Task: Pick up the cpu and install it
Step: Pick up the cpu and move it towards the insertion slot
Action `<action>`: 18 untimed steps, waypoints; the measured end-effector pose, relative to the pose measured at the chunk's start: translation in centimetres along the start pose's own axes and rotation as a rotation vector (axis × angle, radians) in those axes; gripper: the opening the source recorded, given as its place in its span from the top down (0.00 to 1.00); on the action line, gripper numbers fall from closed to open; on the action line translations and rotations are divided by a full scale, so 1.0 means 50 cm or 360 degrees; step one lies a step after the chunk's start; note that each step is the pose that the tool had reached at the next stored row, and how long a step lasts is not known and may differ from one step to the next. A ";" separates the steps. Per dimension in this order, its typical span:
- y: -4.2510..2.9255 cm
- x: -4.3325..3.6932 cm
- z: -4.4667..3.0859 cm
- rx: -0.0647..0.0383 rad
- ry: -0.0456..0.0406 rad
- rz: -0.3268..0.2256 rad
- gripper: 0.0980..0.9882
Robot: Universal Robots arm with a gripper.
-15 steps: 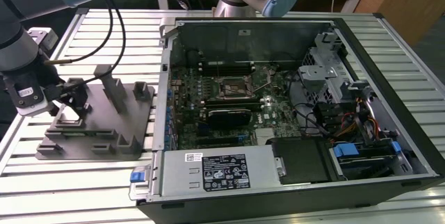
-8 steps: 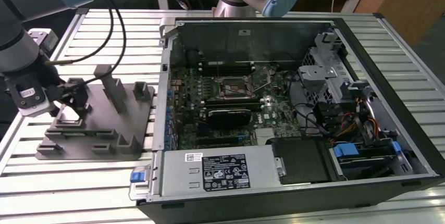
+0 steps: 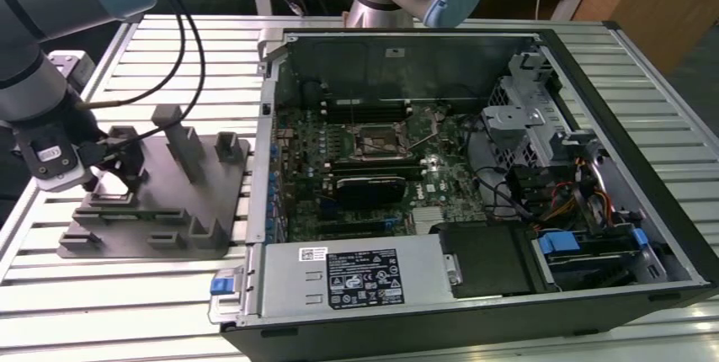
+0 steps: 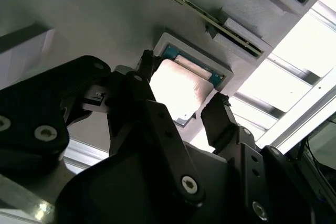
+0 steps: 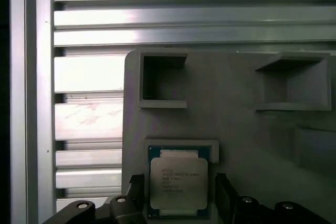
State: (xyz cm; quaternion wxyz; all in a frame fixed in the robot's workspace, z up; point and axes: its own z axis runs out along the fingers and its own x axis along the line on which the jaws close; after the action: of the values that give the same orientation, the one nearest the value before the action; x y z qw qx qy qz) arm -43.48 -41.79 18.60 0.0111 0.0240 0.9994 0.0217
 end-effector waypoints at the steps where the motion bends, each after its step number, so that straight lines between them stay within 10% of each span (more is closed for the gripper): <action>1: 0.000 0.000 0.002 0.0000 0.0000 -0.0001 0.38; 18: 0.001 0.000 0.008 -0.0007 0.0000 -0.0001 0.38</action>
State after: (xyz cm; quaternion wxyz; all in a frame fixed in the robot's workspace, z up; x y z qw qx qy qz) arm -43.48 -41.72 18.22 0.0111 0.0237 0.9994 0.0238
